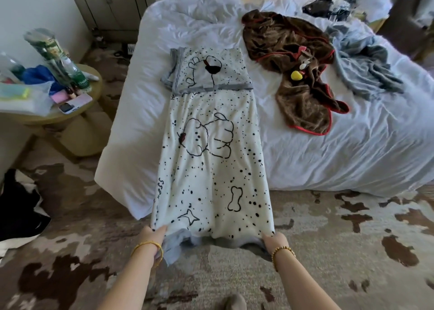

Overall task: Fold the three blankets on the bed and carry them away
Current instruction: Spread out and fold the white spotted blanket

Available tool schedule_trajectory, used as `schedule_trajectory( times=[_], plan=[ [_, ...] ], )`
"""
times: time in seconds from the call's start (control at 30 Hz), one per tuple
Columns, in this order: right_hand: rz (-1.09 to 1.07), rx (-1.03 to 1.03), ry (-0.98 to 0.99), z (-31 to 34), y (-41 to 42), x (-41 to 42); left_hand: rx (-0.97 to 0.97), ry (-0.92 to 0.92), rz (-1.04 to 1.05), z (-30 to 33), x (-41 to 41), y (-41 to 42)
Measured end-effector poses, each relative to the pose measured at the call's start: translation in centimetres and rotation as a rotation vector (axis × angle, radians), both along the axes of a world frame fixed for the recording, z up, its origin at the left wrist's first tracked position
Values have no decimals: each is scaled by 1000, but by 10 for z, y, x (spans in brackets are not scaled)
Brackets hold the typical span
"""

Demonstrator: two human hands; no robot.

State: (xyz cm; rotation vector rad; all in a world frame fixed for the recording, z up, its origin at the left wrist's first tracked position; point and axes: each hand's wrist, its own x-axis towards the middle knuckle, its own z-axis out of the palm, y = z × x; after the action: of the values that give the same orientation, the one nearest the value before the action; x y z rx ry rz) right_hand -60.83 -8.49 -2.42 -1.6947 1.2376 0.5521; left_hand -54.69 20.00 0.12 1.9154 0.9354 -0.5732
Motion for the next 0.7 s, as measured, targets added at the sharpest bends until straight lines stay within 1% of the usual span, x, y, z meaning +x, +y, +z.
schedule_trajectory(
  times=[0.1,0.23,0.3,0.33,0.4,0.5,0.57,0.63,0.7],
  plan=[
    [-96,-2,-69,42,16,-4,-17,-27,30,35,-5,4],
    [-268,-13,-256,96,37,-12,13,-61,64,89,-10,9],
    [-348,27,-341,123,43,-12,28,-111,83,117,-11,10],
    [-386,53,-381,136,43,-12,15,-146,98,129,-9,10],
    [-423,55,-445,162,41,-8,-79,-203,187,154,-4,9],
    [-447,22,-474,191,32,-1,-136,-201,294,188,12,8],
    [-491,51,-467,206,25,9,-162,-206,328,207,27,6],
    [-561,102,-465,215,19,25,-196,-252,383,218,44,1],
    [-635,147,-498,221,14,48,-295,-287,493,220,68,-4]
  ],
)
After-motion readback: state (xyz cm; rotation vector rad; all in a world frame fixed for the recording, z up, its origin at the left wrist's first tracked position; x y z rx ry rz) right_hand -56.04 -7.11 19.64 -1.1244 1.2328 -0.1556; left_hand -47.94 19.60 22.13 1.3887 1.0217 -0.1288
